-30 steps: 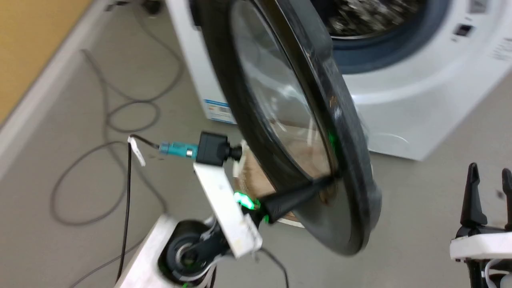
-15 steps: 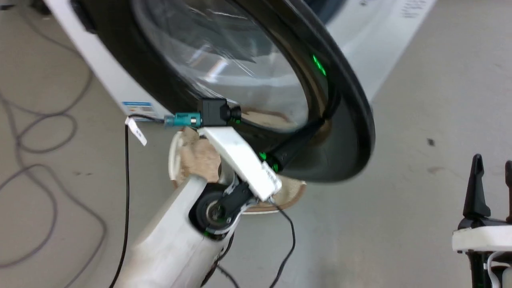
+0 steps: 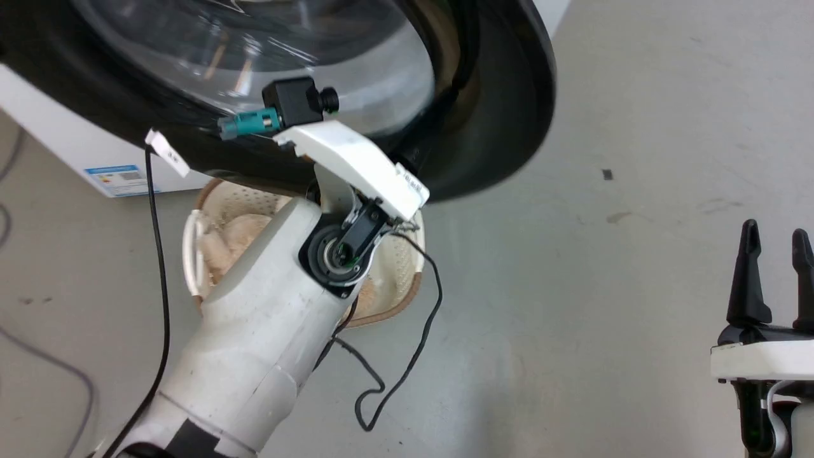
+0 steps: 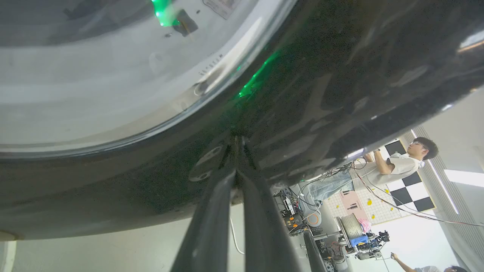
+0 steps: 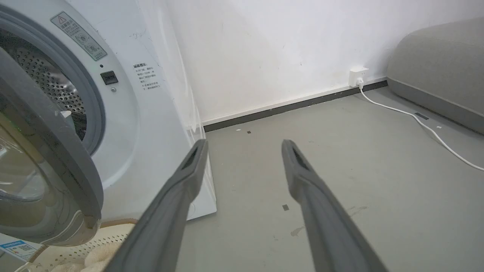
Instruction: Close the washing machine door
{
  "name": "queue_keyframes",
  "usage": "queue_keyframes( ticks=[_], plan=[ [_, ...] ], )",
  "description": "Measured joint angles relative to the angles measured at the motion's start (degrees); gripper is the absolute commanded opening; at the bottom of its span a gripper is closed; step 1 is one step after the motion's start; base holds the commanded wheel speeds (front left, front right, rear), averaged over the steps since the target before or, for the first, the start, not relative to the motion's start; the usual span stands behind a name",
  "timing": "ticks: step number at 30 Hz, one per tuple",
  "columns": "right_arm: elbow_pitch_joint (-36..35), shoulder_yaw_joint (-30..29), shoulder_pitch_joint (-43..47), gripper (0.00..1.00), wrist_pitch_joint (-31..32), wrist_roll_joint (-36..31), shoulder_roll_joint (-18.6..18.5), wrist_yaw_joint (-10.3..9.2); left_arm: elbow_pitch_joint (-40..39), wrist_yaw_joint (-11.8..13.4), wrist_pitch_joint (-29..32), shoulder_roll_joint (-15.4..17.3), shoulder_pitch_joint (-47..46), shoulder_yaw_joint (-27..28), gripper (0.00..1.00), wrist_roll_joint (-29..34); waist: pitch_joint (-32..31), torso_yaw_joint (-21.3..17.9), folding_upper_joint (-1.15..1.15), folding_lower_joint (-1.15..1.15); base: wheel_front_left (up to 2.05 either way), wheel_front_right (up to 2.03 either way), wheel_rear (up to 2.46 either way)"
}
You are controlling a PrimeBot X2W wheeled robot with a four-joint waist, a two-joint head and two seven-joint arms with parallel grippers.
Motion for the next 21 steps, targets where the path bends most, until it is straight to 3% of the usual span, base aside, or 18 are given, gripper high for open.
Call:
queue_keyframes(
  ticks=[6, 10, 12, 14, 15, 21],
  plan=[
    [-0.5, 0.1, 0.0, 1.0, 0.0, 0.0, 0.0, 0.0, 1.0, 0.0, -4.1, 0.5, -1.6, -3.0, 0.0, -0.4, 0.0, -0.9, 0.0, 0.0, 0.0, 0.0, 0.0],
    [-1.7, 0.5, 0.2, 1.0, 0.0, -0.2, 0.0, 0.0, 1.9, 0.0, -11.0, 2.7, -1.5, -5.6, 0.0, 3.0, -1.7, -0.2, 0.0, 0.0, 0.0, 0.0, 0.0],
    [-2.7, 0.4, 0.4, 1.0, 0.0, -0.2, 0.0, 0.0, 3.8, 0.0, -14.3, 4.2, -1.4, -7.8, 1.0, 8.1, -2.8, 0.4, 0.0, -0.01, 0.0, 0.0, 0.0],
    [-3.8, 0.1, 0.9, 1.0, 0.0, -0.6, 0.0, 0.0, 6.5, 0.2, -15.7, 5.0, -1.3, -8.1, 1.0, 14.8, -3.9, 1.2, 0.0, -0.01, 0.0, 0.0, 0.0],
    [-4.4, 0.0, 1.1, 1.0, 0.0, -0.6, 0.0, 0.0, 6.5, 1.5, -15.8, 5.2, -1.0, -6.5, 1.0, 18.6, -4.5, 1.7, 0.0, -0.01, 0.0, 0.0, 0.0],
    [-8.6, -0.8, 1.0, 1.0, 0.0, -0.9, 0.0, 0.0, -6.6, 12.1, -15.9, 5.5, 5.7, 7.6, 1.0, 45.4, -7.8, 5.0, 0.0, -0.01, 0.0, 0.0, 0.0]
  ],
)
